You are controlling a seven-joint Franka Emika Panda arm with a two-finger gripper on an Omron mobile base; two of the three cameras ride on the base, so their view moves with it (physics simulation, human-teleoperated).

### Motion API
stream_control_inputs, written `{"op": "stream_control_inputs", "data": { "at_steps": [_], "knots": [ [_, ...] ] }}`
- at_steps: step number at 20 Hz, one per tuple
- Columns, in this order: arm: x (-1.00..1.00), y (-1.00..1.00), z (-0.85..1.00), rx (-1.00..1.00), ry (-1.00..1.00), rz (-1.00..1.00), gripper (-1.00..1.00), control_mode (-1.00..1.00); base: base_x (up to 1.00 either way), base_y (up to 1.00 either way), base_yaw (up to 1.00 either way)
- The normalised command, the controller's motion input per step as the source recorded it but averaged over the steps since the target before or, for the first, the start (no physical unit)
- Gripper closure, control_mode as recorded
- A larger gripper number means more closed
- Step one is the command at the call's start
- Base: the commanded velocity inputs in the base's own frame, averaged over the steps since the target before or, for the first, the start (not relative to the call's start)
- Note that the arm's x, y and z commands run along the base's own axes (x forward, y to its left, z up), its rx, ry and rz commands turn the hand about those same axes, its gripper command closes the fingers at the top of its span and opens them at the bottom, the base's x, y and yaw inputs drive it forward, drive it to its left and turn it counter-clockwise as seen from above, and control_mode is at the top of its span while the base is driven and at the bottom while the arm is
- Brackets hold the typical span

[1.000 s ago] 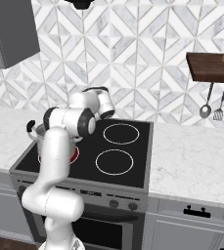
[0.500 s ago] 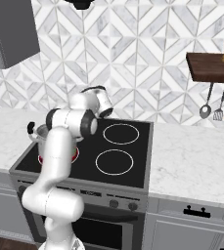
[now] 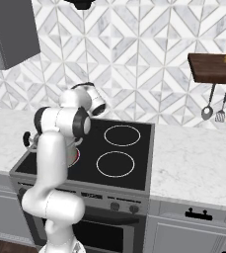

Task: Put the mushroom and onion in the pot. Retrieve the spatula and lightly stir the vegetables in the pot.

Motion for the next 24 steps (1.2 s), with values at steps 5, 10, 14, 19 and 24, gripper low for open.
{"op": "stream_control_inputs", "data": {
  "at_steps": [5, 10, 14, 19, 24],
  "knots": [
    [-0.59, 0.42, 0.03, 0.0, -0.02, 0.0, 1.0, -1.0, 0.0, 0.0, 0.0],
    [-0.18, 0.2, 0.14, 0.01, 0.0, 0.0, 1.0, -1.0, 0.0, 0.0, 0.0],
    [0.2, -0.44, 0.03, 0.0, -0.04, 0.0, 1.0, -1.0, 0.0, 0.0, 0.0],
    [-0.41, -0.05, 0.49, 0.04, 0.0, 0.02, 1.0, -1.0, 0.0, 0.0, 0.0],
    [-0.53, 0.03, 0.15, 0.04, 0.12, 0.03, 1.0, -1.0, 0.0, 0.0, 0.0]
  ]
}}
